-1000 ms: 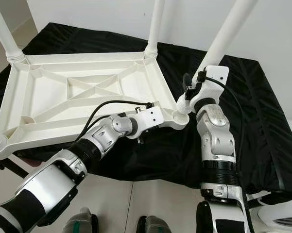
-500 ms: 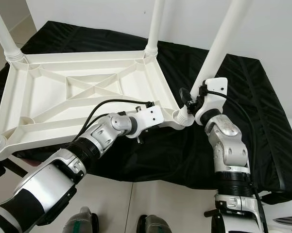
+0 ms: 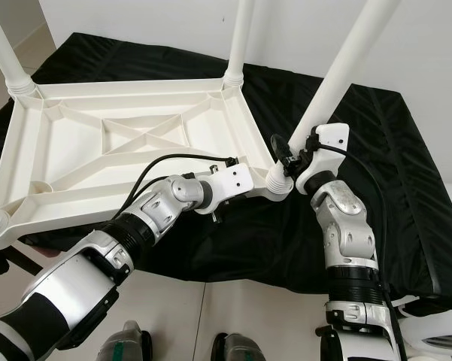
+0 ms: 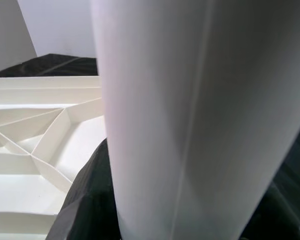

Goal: Building children table

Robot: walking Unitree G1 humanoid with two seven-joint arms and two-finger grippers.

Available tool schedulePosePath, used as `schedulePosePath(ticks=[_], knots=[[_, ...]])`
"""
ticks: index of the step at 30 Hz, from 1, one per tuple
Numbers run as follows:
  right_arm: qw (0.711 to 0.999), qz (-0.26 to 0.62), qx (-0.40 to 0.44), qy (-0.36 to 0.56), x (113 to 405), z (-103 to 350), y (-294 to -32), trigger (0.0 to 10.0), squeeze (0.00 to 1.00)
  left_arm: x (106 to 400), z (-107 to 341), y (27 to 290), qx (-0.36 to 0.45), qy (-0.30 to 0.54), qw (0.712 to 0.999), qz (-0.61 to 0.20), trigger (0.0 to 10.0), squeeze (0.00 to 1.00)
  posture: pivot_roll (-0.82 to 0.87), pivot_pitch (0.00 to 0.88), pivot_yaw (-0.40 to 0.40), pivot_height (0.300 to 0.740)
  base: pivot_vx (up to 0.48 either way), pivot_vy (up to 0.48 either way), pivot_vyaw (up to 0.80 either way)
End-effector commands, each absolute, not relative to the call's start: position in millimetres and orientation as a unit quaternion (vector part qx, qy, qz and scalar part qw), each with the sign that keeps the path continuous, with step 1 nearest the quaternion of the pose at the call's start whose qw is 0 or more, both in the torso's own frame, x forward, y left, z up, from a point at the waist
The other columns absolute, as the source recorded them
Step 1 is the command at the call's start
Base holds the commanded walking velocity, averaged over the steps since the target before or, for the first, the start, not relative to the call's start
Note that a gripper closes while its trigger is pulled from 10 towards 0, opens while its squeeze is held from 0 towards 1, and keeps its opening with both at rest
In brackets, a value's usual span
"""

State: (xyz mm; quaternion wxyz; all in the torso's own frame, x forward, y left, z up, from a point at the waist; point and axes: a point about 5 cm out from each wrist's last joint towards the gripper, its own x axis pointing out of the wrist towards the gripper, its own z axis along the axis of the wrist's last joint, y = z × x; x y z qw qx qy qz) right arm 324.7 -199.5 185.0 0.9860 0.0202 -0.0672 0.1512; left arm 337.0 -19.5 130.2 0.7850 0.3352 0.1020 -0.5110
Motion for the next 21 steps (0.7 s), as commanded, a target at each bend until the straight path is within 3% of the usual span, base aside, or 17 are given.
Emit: schedulePosePath(ticks=[1, 21], knots=[[0.989, 0.142, 0.035, -0.033, 325, 168, -202, 10.0, 0.0, 332, 112, -11, 0.337, 0.149, 0.772, -0.518, 10.0, 0.0, 0.01, 0.042, -0.063, 0.74, 0.0, 0.0, 0.0], [0.992, 0.12, 0.02, -0.019, 329, 160, -217, 10.0, 0.0, 331, 113, -14, 0.335, 0.143, 0.772, -0.52, 10.0, 0.0, 0.01, 0.027, -0.065, 0.74, 0.0, 0.0, 0.0]])
